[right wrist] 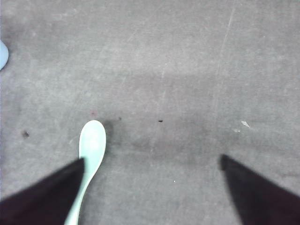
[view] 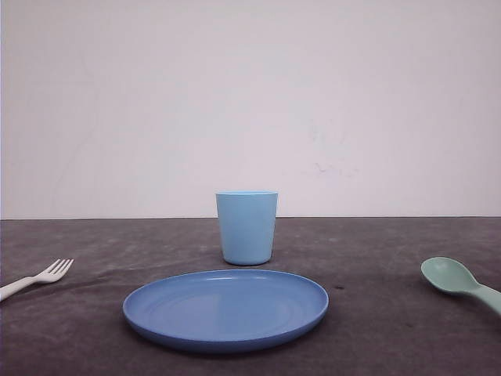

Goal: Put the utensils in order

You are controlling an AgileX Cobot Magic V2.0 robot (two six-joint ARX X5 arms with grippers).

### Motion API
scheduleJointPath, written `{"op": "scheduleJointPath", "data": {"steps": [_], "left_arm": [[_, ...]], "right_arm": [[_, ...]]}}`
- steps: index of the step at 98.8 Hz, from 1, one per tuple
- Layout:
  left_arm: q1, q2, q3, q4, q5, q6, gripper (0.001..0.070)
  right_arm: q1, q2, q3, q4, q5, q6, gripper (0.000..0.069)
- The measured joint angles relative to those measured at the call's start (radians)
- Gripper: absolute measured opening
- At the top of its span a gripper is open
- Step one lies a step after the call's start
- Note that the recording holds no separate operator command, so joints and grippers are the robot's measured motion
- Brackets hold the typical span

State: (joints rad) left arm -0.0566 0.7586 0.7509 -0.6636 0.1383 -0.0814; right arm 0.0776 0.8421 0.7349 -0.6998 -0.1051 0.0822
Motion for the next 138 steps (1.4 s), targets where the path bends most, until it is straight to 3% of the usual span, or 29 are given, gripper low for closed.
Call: {"op": "scheduleJointPath", "data": {"steps": [12, 41, 56, 66, 98, 116, 131, 138], "left_arm": [[-0.04, 0.066, 0.0, -0.037, 0.018, -0.014, 0.0515], [-0.171, 0.304, 0.0, 0.0, 0.017, -0.039, 0.0513], [-0.216, 0.423, 0.0, 0.05, -0.042, -0.045, 0.0477], [-0.23, 0.487, 0.0, 0.101, -0.08, -0.051, 0.0441], [-0.236, 0.676, 0.0, 0.211, -0.096, -0.063, 0.0418], [-0.235, 0.693, 0.005, 0.216, -0.138, -0.063, 0.0248], [-0.233, 0.697, 0.007, 0.227, -0.139, -0.064, 0.0068], [-0.234, 0.697, 0.008, 0.227, -0.138, -0.064, 0.0038]], "right_arm": [[0.002, 0.0, 0.0, 0.0, 0.0, 0.0, 0.0666], [0.003, 0.0, 0.0, 0.0, 0.0, 0.0, 0.0672], [0.003, 0.0, 0.0, 0.0, 0.0, 0.0, 0.0672], [0.003, 0.0, 0.0, 0.0, 0.0, 0.0, 0.0672], [0.003, 0.0, 0.0, 0.0, 0.0, 0.0, 0.0672], [0.003, 0.0, 0.0, 0.0, 0.0, 0.0, 0.0672], [0.003, 0.0, 0.0, 0.0, 0.0, 0.0, 0.0672], [0.003, 0.0, 0.0, 0.0, 0.0, 0.0, 0.0672]]}}
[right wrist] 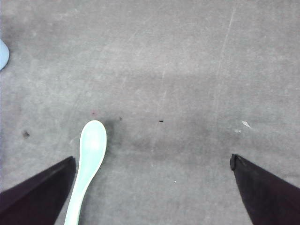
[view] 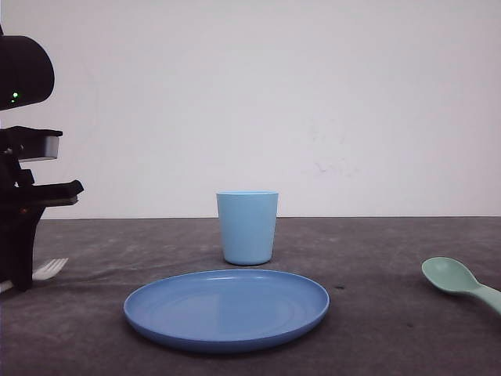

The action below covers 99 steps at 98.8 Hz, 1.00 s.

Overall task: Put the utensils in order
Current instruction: 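Lower the left gripper and grasp the white fork by its handle, then lift the fork with the left gripper and lower it into the blue cup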

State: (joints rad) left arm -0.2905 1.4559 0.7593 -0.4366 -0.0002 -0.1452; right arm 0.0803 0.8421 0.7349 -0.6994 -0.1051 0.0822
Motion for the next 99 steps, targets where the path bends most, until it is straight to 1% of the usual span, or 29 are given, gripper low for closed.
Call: {"op": "scheduleJointPath", "data": {"steps": [15, 22, 37, 45, 50, 62, 65, 74, 78, 99], "left_arm": [[0.0, -0.003, 0.001, -0.002, 0.003, 0.0, 0.0038], [-0.003, -0.013, -0.002, -0.006, 0.013, -0.001, 0.0038], [-0.022, -0.106, -0.005, 0.003, 0.033, -0.001, 0.0037], [-0.024, -0.163, 0.011, 0.026, 0.066, -0.002, 0.0037], [-0.027, -0.195, 0.022, 0.064, 0.093, -0.002, 0.0037], [-0.052, -0.264, 0.032, 0.195, 0.183, -0.008, 0.0037], [-0.062, -0.279, 0.033, 0.244, 0.206, -0.015, 0.0037], [-0.085, -0.292, 0.033, 0.393, 0.254, -0.029, 0.0037], [-0.095, -0.291, 0.033, 0.462, 0.263, -0.033, 0.0037], [-0.157, -0.242, 0.034, 0.838, 0.265, -0.042, 0.0037]], "right_arm": [[0.0, 0.0, 0.0, 0.0, 0.0, 0.0, 0.0672], [0.0, 0.0, 0.0, 0.0, 0.0, 0.0, 0.0672], [0.0, 0.0, 0.0, 0.0, 0.0, 0.0, 0.0672], [0.0, 0.0, 0.0, 0.0, 0.0, 0.0, 0.0672], [0.0, 0.0, 0.0, 0.0, 0.0, 0.0, 0.0672], [0.0, 0.0, 0.0, 0.0, 0.0, 0.0, 0.0672], [0.0, 0.0, 0.0, 0.0, 0.0, 0.0, 0.0672], [0.0, 0.0, 0.0, 0.001, 0.0, 0.0, 0.0672], [0.0, 0.0, 0.0, 0.001, 0.0, 0.0, 0.0672], [0.0, 0.0, 0.0, 0.001, 0.0, 0.0, 0.0672]]}}
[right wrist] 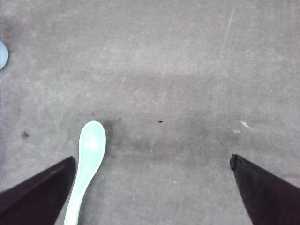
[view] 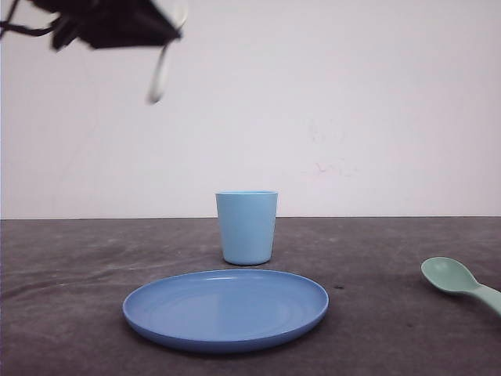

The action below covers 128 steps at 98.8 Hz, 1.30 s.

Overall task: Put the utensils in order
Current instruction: 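Lift the fork with the left gripper and lower it into the blue cup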

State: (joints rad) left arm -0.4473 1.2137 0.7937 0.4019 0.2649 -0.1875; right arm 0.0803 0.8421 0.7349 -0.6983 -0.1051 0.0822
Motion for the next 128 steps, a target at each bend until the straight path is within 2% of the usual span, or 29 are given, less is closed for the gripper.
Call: {"op": "scheduleJointPath", "data": {"steps": [36, 50, 80, 110, 128], "left_arm": [[-0.056, 0.295, 0.0, 0.525, 0.001, 0.0, 0.0037], [-0.065, 0.416, 0.0, 0.663, 0.001, 0.004, 0.0037], [-0.074, 0.574, 0.0, 0.7, 0.001, 0.051, 0.0037], [-0.081, 0.684, 0.017, 0.698, 0.001, 0.135, 0.0037], [-0.081, 0.712, 0.022, 0.695, 0.001, 0.146, 0.0051]], "right_arm": [[0.0, 0.0, 0.0, 0.0, 0.0, 0.0, 0.0672], [0.0, 0.0, 0.0, 0.0, 0.0, 0.0, 0.0672], [0.0, 0.0, 0.0, 0.0, 0.0, 0.0, 0.0672], [0.0, 0.0, 0.0, 0.0, 0.0, 0.001, 0.0672], [0.0, 0.0, 0.0, 0.0, 0.0, 0.001, 0.0672]]}}
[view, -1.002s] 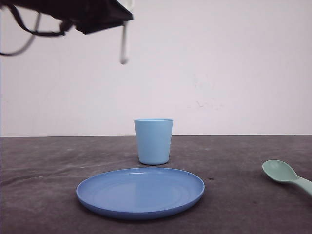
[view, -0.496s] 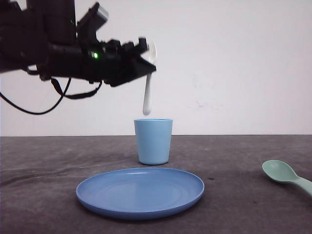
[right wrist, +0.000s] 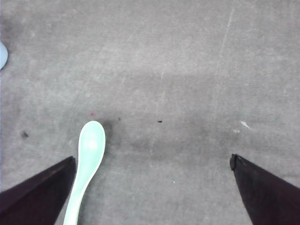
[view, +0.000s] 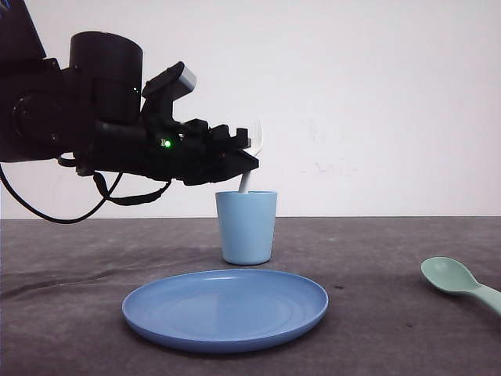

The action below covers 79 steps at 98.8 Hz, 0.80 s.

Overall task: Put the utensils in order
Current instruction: 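Lift the fork with the left gripper and lower it into the blue cup, then open the left gripper and withdraw it from the cup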

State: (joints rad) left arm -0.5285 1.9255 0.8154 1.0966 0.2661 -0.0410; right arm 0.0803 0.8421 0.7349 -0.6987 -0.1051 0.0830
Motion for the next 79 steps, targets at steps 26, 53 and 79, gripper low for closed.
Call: {"op": "scheduleJointPath", "data": {"steps": [26, 53, 79], "left_arm": [[0.0, 0.0, 0.001, 0.008, 0.0, 0.0, 0.0273], [0.0, -0.06, 0.001, -0.06, 0.0, -0.05, 0.0298], [0.009, -0.344, 0.002, -0.394, 0.0, -0.053, 0.0298]], "right_arm": [[0.0, 0.0, 0.0, -0.009, 0.0, 0.0, 0.0672], [0.006, 0.021, -0.02, 0.006, -0.076, 0.011, 0.0672], [0.067, 0.136, -0.064, 0.059, -0.184, 0.05, 0.0672]]}}
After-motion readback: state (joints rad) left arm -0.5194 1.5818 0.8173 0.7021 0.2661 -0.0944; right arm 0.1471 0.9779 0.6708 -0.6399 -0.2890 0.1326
